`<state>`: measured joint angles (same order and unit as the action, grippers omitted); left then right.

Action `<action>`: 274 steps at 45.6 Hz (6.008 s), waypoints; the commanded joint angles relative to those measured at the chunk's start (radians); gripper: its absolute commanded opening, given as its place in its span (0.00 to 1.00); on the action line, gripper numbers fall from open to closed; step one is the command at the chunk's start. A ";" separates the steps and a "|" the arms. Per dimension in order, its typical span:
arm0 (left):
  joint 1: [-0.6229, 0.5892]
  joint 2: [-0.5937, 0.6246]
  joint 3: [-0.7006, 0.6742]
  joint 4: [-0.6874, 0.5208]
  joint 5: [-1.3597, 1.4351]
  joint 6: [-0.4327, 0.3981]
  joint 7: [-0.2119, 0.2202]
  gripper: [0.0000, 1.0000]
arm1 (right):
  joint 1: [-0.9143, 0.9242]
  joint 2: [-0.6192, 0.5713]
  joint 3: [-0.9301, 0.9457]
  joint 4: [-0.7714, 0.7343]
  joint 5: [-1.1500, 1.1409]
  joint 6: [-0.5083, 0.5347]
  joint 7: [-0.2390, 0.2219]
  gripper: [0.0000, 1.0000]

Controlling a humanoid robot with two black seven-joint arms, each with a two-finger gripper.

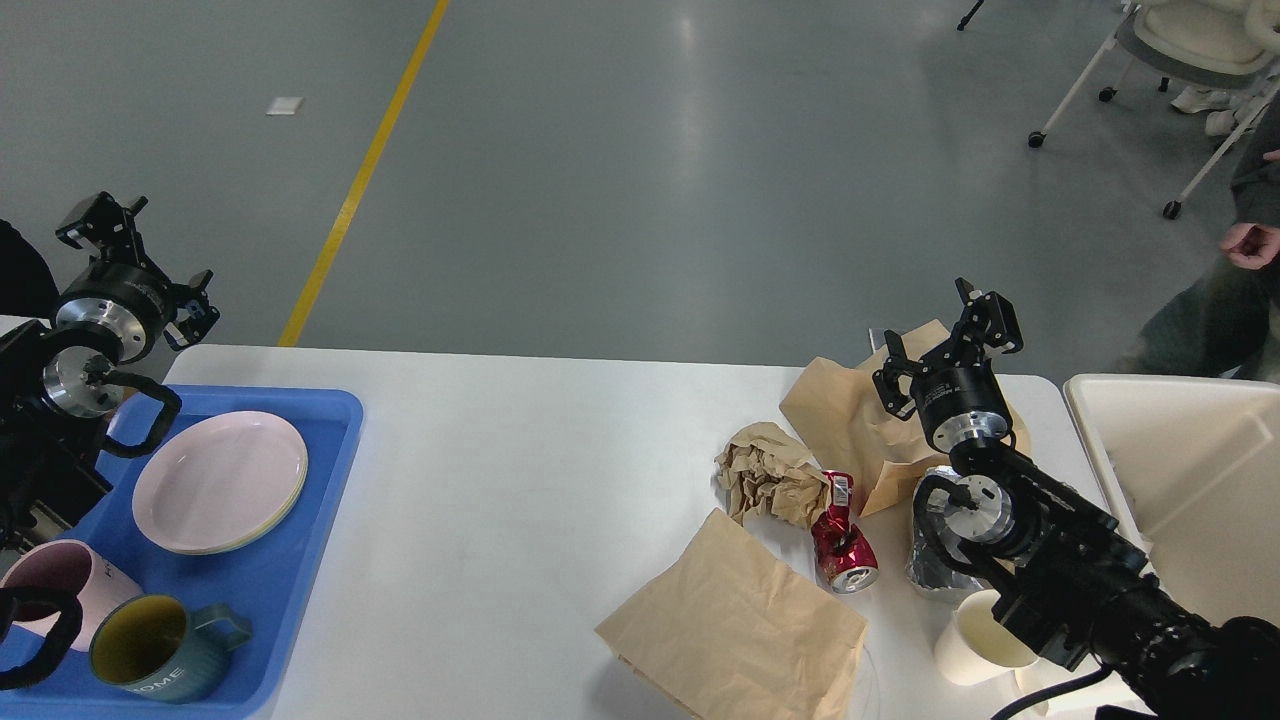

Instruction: Tidy desktop

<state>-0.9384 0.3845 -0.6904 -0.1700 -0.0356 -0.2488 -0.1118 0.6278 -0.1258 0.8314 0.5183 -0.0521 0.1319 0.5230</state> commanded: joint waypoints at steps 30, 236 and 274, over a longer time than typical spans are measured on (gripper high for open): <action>0.113 -0.180 -0.003 -0.008 -0.003 -0.102 -0.454 0.96 | 0.000 0.000 0.000 0.000 0.000 0.000 0.000 1.00; 0.142 -0.194 -0.004 -0.008 -0.006 -0.129 -0.557 0.96 | 0.363 -0.199 -0.730 -0.041 -0.035 0.017 -0.049 1.00; 0.144 -0.194 -0.004 -0.008 -0.006 -0.129 -0.557 0.96 | 0.891 -0.241 -1.692 0.198 -0.014 0.451 -0.544 1.00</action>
<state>-0.7952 0.1902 -0.6949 -0.1779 -0.0409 -0.3774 -0.6688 1.4484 -0.3710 -0.8162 0.6582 -0.0666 0.5146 -0.0211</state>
